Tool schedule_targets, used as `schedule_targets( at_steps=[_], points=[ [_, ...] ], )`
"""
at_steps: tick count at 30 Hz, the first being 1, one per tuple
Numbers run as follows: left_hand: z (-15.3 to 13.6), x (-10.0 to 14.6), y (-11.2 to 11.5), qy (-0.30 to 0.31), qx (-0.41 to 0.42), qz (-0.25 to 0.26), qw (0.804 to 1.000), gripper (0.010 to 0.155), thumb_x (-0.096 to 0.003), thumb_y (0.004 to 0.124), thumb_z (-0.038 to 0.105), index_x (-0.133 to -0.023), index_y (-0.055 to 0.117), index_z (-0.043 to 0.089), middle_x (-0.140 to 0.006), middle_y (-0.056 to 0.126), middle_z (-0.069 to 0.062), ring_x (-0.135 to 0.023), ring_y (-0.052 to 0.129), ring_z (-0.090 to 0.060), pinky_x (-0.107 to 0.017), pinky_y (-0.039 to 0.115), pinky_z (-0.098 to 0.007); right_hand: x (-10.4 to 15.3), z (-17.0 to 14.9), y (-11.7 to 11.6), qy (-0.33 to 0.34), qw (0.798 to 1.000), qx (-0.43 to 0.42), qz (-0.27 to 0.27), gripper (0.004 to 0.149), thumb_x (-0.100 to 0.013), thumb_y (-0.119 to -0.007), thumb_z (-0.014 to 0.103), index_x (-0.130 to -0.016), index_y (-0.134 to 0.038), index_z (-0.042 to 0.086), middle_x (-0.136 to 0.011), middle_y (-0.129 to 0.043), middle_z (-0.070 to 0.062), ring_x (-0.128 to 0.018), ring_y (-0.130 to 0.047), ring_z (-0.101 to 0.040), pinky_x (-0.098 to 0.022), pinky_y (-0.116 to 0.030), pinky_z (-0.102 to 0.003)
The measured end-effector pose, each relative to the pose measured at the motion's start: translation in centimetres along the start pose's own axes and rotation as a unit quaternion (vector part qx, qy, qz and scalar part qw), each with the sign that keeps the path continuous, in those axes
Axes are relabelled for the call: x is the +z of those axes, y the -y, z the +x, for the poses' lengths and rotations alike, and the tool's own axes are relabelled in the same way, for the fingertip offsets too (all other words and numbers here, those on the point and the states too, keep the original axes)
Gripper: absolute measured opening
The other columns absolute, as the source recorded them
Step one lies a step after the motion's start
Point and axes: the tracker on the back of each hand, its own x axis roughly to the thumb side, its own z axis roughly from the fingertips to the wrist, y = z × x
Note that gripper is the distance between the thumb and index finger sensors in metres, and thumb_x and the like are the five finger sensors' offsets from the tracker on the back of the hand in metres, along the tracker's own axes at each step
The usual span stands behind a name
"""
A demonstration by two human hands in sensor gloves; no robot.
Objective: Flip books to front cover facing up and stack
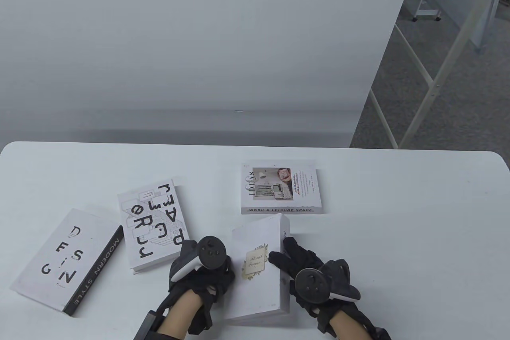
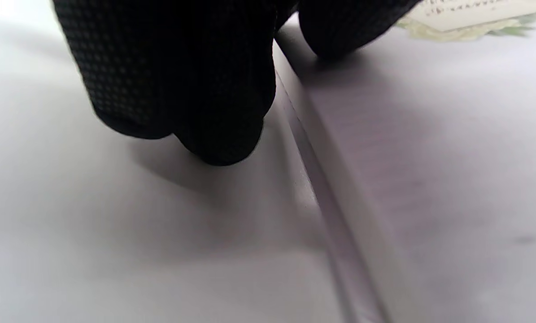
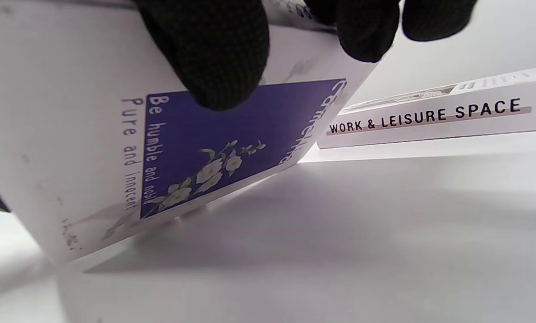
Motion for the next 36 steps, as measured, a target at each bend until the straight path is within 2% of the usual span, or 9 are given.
schedule_targets(
  at_steps=[7, 12, 15, 21, 27, 32, 34, 36],
  points=[
    [0.3, 1.1, -2.4, 0.022, -0.007, 0.037, 0.999, 0.072, -0.0478, 0.074, 0.048, -0.101, 0.057, 0.002, -0.087, 0.082, -0.017, -0.064, 0.103, -0.032, -0.040, 0.092, -0.038, 0.3, -1.4, 0.6, -0.026, 0.997, -0.057, -0.037, 0.075, -0.046, -0.081, 0.024, -0.103, -0.033, 0.035, -0.108, -0.036, -0.035, -0.095, -0.060, -0.053, -0.065, -0.055, -0.063],
    [1.4, 2.9, -5.1, 0.030, -0.067, 0.107, 0.992, 0.083, -0.0455, 0.073, 0.059, -0.103, 0.055, 0.002, -0.091, 0.078, -0.019, -0.070, 0.099, -0.037, -0.044, 0.090, -0.043, 0.7, -3.0, 1.1, -0.061, 0.988, -0.125, -0.067, 0.073, -0.046, -0.080, 0.026, -0.104, -0.036, 0.033, -0.107, -0.044, -0.034, -0.092, -0.068, -0.052, -0.063, -0.061, -0.061],
    [2.4, 4.6, -7.1, 0.036, -0.090, 0.144, 0.985, 0.077, -0.0473, 0.075, 0.053, -0.103, 0.056, 0.004, -0.092, 0.078, -0.019, -0.073, 0.097, -0.037, -0.047, 0.088, -0.045, 1.0, -4.2, 1.2, -0.092, 0.973, -0.196, -0.081, 0.071, -0.046, -0.079, 0.026, -0.104, -0.038, 0.030, -0.106, -0.047, -0.035, -0.090, -0.070, -0.051, -0.062, -0.063, -0.060],
    [4.4, 7.9, -9.7, 0.040, -0.149, 0.206, 0.966, 0.084, -0.0458, 0.078, 0.056, -0.106, 0.053, 0.003, -0.100, 0.067, -0.024, -0.085, 0.084, -0.048, -0.055, 0.079, -0.056, 1.9, -6.8, 0.9, -0.144, 0.924, -0.332, -0.124, 0.070, -0.046, -0.079, 0.028, -0.104, -0.039, 0.026, -0.104, -0.052, -0.035, -0.086, -0.077, -0.050, -0.059, -0.068, -0.059],
    [6.3, 10.1, -10.7, 0.034, -0.227, 0.235, 0.945, 0.087, -0.0437, 0.080, 0.059, -0.107, 0.056, 0.005, -0.105, 0.059, -0.029, -0.092, 0.071, -0.057, -0.060, 0.068, -0.068, 2.9, -8.7, -0.4, -0.189, 0.854, -0.459, -0.154, 0.071, -0.048, -0.077, 0.032, -0.106, -0.038, 0.019, -0.101, -0.056, -0.036, -0.083, -0.081, -0.047, -0.057, -0.072, -0.056],
    [6.3, 11.0, -11.3, 0.039, -0.218, 0.249, 0.943, 0.087, -0.0433, 0.081, 0.059, -0.108, 0.057, 0.005, -0.106, 0.058, -0.030, -0.093, 0.066, -0.060, -0.061, 0.065, -0.070, 3.0, -9.0, -1.2, -0.222, 0.817, -0.507, -0.165, 0.073, -0.049, -0.074, 0.041, -0.105, -0.040, 0.007, -0.096, -0.067, -0.033, -0.078, -0.089, -0.041, -0.053, -0.078, -0.051],
    [6.2, 11.3, -11.5, 0.034, -0.223, 0.256, 0.940, 0.088, -0.0426, 0.083, 0.058, -0.108, 0.057, 0.005, -0.107, 0.057, -0.031, -0.093, 0.051, -0.069, -0.061, 0.057, -0.074, 2.9, -8.8, -1.9, -0.229, 0.803, -0.526, -0.162, 0.074, -0.051, -0.071, 0.042, -0.104, -0.039, 0.003, -0.095, -0.068, -0.033, -0.076, -0.090, -0.041, -0.052, -0.079, -0.051],
    [6.1, 11.6, -11.6, 0.032, -0.239, 0.256, 0.936, 0.092, -0.0411, 0.085, 0.058, -0.109, 0.052, 0.004, -0.109, 0.051, -0.032, -0.092, 0.043, -0.072, -0.062, 0.051, -0.077, 2.7, -8.5, -2.8, -0.222, 0.794, -0.548, -0.143, 0.075, -0.053, -0.067, 0.043, -0.103, -0.036, -0.003, -0.094, -0.067, -0.033, -0.076, -0.090, -0.040, -0.052, -0.079, -0.050]
  ],
)
